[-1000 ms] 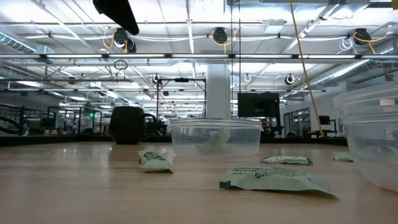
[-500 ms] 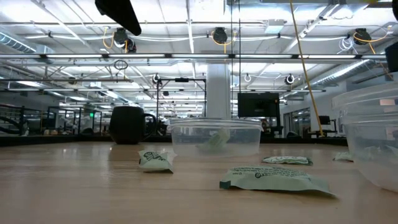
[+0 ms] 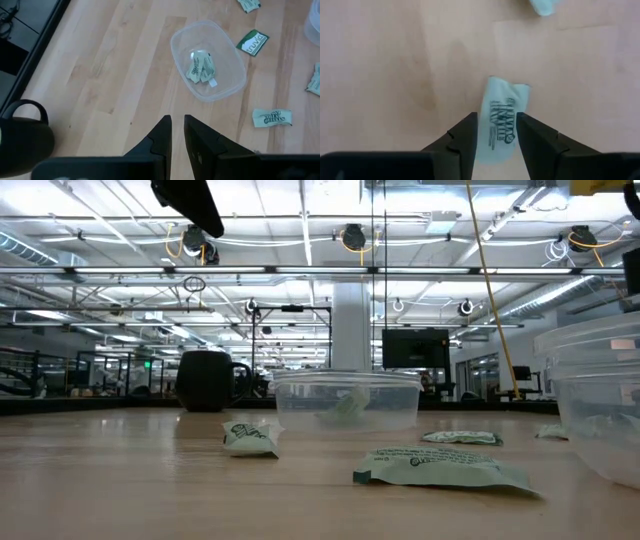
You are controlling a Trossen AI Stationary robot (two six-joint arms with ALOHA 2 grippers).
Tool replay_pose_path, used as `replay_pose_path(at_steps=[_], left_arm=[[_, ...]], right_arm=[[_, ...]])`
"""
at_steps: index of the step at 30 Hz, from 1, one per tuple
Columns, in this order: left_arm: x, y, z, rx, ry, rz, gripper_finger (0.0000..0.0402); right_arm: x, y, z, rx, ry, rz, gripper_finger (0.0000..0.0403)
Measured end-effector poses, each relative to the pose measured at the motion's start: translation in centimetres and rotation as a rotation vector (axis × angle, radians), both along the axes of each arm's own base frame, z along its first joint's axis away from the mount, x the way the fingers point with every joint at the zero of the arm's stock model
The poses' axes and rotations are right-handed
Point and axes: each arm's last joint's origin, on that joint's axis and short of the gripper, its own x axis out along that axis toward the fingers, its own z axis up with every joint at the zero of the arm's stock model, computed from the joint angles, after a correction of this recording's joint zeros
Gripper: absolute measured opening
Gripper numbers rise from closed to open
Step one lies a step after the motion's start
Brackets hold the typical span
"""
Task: Pick and place Stevia / Truvia into bins
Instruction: Put the stevia packet into the bottom transparent container
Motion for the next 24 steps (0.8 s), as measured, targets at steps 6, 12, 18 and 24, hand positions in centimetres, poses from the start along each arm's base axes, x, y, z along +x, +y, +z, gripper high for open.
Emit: replay_pose_path(at_steps=[6, 12, 18, 24], left_arm=[[0.0, 0.0, 0.0, -0.005, -0.003, 0.006, 0.0058], [0.0, 0.0, 0.0, -0.003, -0.004, 0.002, 0.0058], [0.0, 0.0, 0.0, -0.004, -0.004, 0.002, 0.0058], [0.0, 0.0, 0.0, -0.004, -0.004, 0.002, 0.0058]], right_arm=[[0.0, 0.1, 0.0, 0.012, -0.005, 0.001, 0.0154], [-0.7, -0.7, -1.4, -0.037, 0.031, 0.008, 0.0148], [-1.2, -1.4, -2.2, -0.081, 0.042, 0.009, 0.0135], [-1.2, -1.4, -2.3, -0.084, 0.047, 0.012, 0.0102]])
